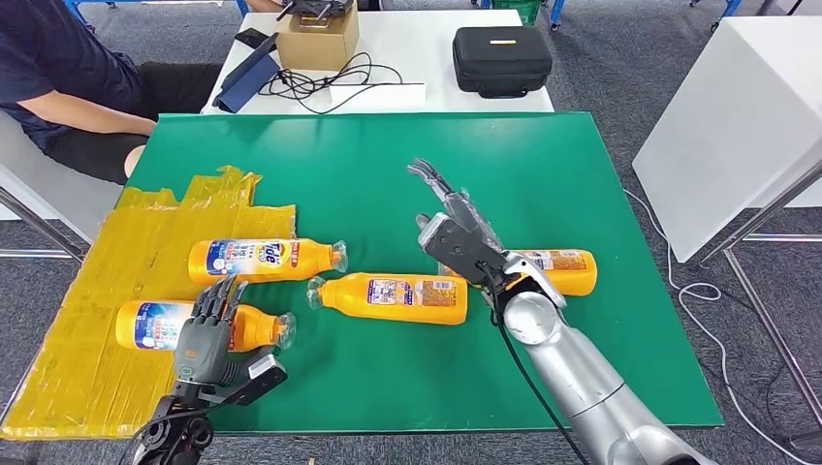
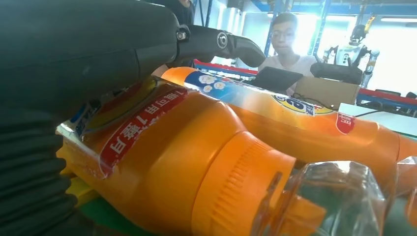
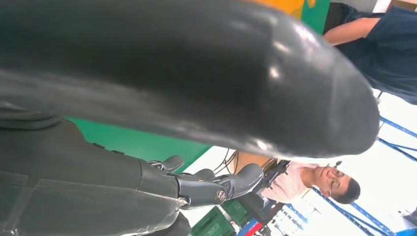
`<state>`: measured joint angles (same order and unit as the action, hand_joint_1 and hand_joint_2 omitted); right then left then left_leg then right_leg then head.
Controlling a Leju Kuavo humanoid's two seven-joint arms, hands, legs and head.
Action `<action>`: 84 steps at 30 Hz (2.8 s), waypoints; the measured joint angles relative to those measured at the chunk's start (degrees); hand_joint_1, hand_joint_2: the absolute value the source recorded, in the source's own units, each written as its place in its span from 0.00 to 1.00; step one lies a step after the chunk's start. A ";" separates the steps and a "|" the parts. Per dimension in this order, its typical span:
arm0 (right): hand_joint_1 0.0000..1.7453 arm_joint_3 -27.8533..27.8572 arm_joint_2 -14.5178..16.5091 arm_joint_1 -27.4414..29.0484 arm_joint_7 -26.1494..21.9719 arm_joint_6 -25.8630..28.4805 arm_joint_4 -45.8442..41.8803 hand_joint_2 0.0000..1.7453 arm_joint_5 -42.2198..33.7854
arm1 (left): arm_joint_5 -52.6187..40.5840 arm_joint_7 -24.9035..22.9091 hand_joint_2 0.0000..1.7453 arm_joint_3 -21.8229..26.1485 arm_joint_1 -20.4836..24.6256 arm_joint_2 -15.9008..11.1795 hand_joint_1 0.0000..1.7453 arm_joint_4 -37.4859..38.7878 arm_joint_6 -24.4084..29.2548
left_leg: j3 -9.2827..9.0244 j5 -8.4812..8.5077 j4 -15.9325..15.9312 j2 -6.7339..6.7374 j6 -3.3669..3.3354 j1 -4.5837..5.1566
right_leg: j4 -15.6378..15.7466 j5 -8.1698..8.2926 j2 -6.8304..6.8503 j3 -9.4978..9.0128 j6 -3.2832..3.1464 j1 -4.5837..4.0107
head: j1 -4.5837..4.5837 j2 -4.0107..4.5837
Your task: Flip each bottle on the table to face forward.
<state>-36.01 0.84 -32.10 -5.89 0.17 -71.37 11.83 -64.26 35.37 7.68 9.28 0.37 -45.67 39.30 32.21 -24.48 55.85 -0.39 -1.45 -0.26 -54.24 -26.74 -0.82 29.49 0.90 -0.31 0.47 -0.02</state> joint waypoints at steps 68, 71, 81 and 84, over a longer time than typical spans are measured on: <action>1.00 -10.15 11.45 -3.62 17.23 -2.90 36.04 1.00 38.23 | 62.38 0.10 0.00 -19.38 12.27 -5.70 0.00 -34.46 -16.39 | -0.25 0.10 0.01 -0.06 0.08 -0.03 | -0.07 0.00 0.15 -0.17 -0.01 -0.01 | -0.01 0.00; 1.00 -10.10 11.65 -3.86 17.23 -2.87 36.60 1.00 38.24 | 62.41 0.10 0.00 -19.38 12.30 -5.68 0.00 -34.46 -16.39 | -0.32 0.10 0.01 -0.06 0.08 -0.03 | -0.07 -0.01 0.15 -0.23 -0.01 0.00 | -0.01 0.00; 1.00 -9.55 12.10 -4.14 17.23 -2.90 37.79 1.00 38.93 | 62.46 0.11 0.00 -19.38 12.36 -5.30 0.00 -34.43 -16.61 | -0.48 0.09 0.01 -0.06 0.08 -0.02 | -0.06 0.00 0.15 -0.38 -0.01 0.00 | -0.01 0.00; 1.00 -9.03 12.41 -4.30 17.23 -2.92 38.61 1.00 39.71 | 62.46 0.15 0.00 -19.38 12.45 -4.88 0.00 -34.27 -17.03 | -0.52 0.09 0.01 -0.06 0.08 -0.02 | -0.06 -0.01 0.15 -0.41 -0.01 0.00 | -0.01 0.00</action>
<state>-45.05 13.26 -36.41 11.34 -2.75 -32.76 51.54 -1.79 35.52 -11.69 21.74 -4.51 -79.94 22.27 31.69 -24.39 55.87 -0.45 -1.36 -0.28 -54.30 -26.75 -0.67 29.08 0.90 -0.32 0.46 -0.02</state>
